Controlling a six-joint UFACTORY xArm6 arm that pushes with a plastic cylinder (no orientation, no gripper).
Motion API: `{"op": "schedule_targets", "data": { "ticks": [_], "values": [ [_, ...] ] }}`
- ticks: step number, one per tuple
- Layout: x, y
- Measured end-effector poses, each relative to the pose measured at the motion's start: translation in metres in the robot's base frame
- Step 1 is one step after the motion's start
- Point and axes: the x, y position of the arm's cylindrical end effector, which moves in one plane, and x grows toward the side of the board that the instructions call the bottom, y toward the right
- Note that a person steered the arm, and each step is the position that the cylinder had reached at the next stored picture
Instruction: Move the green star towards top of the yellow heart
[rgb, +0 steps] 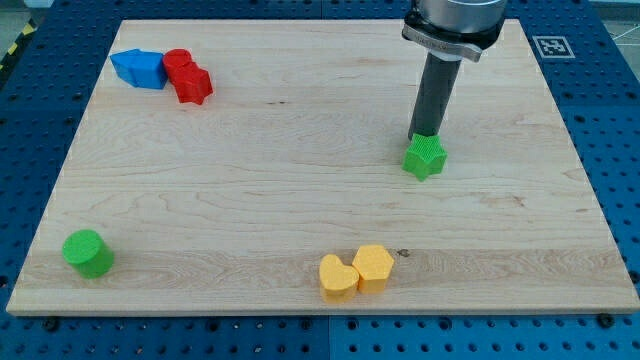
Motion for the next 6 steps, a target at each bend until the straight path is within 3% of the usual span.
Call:
{"op": "schedule_targets", "data": {
  "ticks": [2, 6],
  "values": [
    [0.008, 0.040],
    [0.042, -0.021]
  ]
}}
